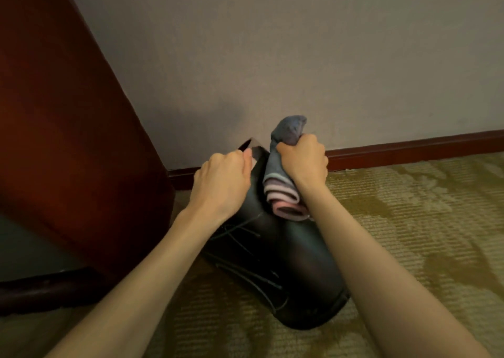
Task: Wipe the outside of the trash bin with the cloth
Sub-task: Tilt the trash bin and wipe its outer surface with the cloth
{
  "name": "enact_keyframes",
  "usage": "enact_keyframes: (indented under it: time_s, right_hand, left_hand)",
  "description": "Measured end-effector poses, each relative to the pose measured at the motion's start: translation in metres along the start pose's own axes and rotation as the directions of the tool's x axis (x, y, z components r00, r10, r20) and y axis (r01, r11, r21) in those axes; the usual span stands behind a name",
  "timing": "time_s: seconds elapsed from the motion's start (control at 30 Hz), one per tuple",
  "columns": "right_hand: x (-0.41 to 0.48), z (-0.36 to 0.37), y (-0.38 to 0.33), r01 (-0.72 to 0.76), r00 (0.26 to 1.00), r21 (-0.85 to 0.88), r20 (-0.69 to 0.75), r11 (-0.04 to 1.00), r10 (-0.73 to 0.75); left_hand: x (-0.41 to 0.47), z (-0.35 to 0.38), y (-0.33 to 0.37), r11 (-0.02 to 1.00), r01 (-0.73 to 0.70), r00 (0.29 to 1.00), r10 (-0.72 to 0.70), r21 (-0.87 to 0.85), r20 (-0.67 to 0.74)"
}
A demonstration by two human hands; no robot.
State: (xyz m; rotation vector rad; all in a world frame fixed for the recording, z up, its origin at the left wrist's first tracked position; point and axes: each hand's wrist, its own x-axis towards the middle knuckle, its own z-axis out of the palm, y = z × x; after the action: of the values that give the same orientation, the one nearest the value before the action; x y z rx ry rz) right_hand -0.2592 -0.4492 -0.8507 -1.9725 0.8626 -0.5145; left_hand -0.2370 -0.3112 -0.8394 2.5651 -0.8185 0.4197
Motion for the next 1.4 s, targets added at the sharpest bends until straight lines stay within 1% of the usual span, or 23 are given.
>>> enact_keyframes:
  time_s: [0.1,0.17,0.27,0.3,0.37,0.5,0.6,0.7,0.77,0.83,0.87,1.0,1.1,1.17,1.23,1.4]
  right_hand:
    - [0.023,0.001,0.004,-0.073,0.993,-0.024,0.095,0.997,0.075]
    - [0.035,0.004,0.007,-0.117,0.981,-0.051,0.151,0.992,0.123]
    - [0.044,0.009,0.012,-0.164,0.961,-0.073,0.211,0.984,0.176]
    - [0.045,0.010,0.014,-0.174,0.957,-0.072,0.224,0.982,0.186]
    - [0.045,0.014,0.017,-0.182,0.956,-0.067,0.222,0.981,0.192]
    - [0.032,0.015,0.013,-0.145,0.975,-0.092,0.157,0.985,0.158]
    - [0.007,0.012,0.001,-0.088,0.992,-0.046,0.084,0.995,0.092]
    - [-0.031,0.017,-0.024,0.039,0.999,0.023,-0.013,0.999,-0.039]
    - [-0.055,0.025,-0.038,0.126,0.991,0.054,-0.052,0.991,-0.123]
    - [-0.069,0.031,-0.044,0.166,0.985,0.080,-0.068,0.983,-0.161]
    - [-0.073,0.034,-0.044,0.178,0.983,0.088,-0.071,0.980,-0.172]
    - [-0.078,0.040,-0.039,0.283,0.956,0.027,-0.091,0.959,-0.280]
    - [-0.074,0.041,-0.029,0.384,0.916,-0.095,-0.084,0.918,-0.392]
    - [-0.070,0.037,-0.017,0.420,0.895,-0.182,-0.079,0.889,-0.439]
    - [-0.066,0.031,-0.001,0.417,0.889,-0.258,-0.082,0.871,-0.450]
    - [-0.052,0.008,0.045,0.353,0.908,-0.384,-0.082,0.853,-0.412]
  left_hand:
    - [0.006,-0.007,-0.005,0.995,-0.059,0.980,0.073,-0.080,0.184]
    - [0.009,-0.015,-0.009,0.985,-0.127,0.952,0.155,-0.118,0.263]
    - [0.009,-0.024,-0.017,0.959,-0.229,0.919,0.270,-0.169,0.286]
    - [0.007,-0.027,-0.020,0.951,-0.237,0.915,0.287,-0.199,0.282]
    - [0.001,-0.027,-0.026,0.935,-0.208,0.925,0.284,-0.287,0.252]
    - [-0.013,-0.021,-0.029,0.883,-0.062,0.975,0.153,-0.466,0.160]
    - [-0.020,-0.018,-0.029,0.873,-0.019,0.991,0.082,-0.487,0.108]
    - [-0.014,-0.013,-0.028,0.876,0.111,0.991,-0.060,-0.469,0.122]
    - [-0.007,-0.009,-0.031,0.812,0.214,0.977,-0.169,-0.543,0.132]
    - [-0.003,-0.006,-0.038,0.730,0.282,0.958,-0.243,-0.622,0.150]
    - [-0.002,-0.006,-0.041,0.714,0.301,0.952,-0.262,-0.633,0.157]
    - [0.001,-0.006,-0.050,0.752,0.309,0.951,-0.267,-0.582,0.158]
    - [0.006,-0.007,-0.050,0.797,0.292,0.956,-0.251,-0.529,0.149]
    - [0.006,-0.008,-0.051,0.830,0.282,0.959,-0.260,-0.481,0.114]
    - [0.005,-0.010,-0.052,0.844,0.282,0.959,-0.268,-0.457,0.096]
    - [0.008,-0.010,-0.057,0.869,0.284,0.959,-0.249,-0.406,0.138]
